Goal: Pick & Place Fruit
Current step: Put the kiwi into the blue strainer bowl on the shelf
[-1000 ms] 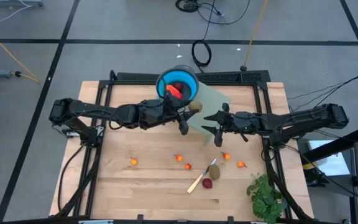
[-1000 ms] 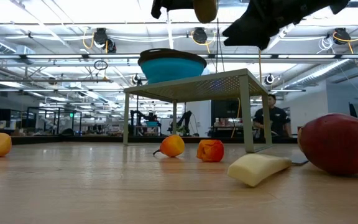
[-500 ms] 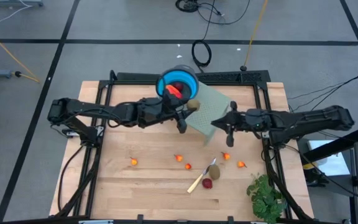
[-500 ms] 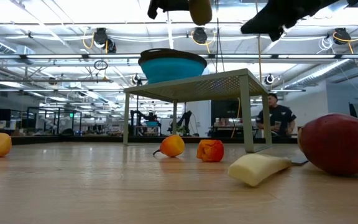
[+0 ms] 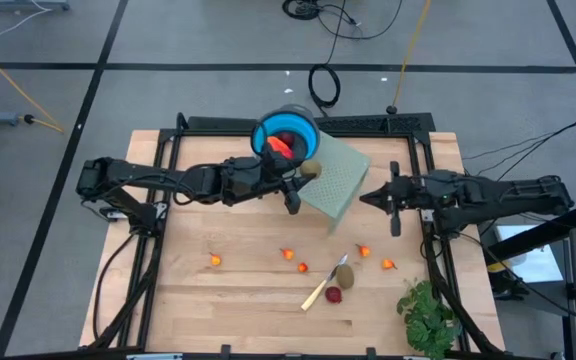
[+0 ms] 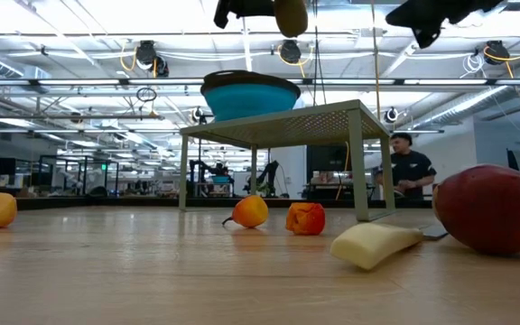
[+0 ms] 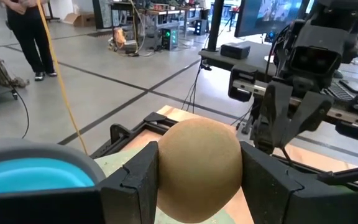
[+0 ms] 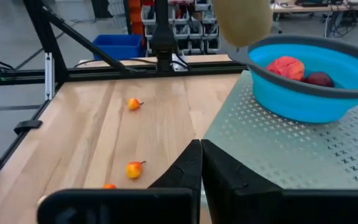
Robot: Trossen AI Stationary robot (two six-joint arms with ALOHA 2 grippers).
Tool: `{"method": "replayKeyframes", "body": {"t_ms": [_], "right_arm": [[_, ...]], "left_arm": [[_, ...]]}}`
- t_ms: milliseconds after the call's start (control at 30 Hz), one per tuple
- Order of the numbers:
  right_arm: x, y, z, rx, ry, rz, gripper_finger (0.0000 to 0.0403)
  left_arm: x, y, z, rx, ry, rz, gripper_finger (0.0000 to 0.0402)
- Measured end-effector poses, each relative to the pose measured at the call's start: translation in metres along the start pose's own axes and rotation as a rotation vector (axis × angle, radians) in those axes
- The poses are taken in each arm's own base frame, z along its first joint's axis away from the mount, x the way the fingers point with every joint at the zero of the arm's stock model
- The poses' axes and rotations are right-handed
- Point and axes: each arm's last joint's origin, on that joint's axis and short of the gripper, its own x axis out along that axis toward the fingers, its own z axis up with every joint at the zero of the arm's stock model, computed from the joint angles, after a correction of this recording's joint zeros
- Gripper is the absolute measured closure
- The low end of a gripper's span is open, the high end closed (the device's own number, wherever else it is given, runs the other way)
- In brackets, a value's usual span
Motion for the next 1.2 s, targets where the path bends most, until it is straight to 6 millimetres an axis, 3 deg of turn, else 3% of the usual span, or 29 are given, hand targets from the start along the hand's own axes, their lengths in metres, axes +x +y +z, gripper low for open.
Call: {"method": "replayKeyframes", "body": {"t_ms": [567, 1200], "right_arm": [[-0.036, -0.006, -0.038, 0.098, -0.128, 0.066, 0.0402], [-0.030, -0.008, -0.093, 0.150, -0.252, 0.084, 0.0403]], "left_arm": [[0.000, 0.000, 0.000, -0.029, 0.001, -0.008, 0.0227], [0.001, 0.003, 0.001, -0.109, -0.012, 0.016, 0.0227]]}}
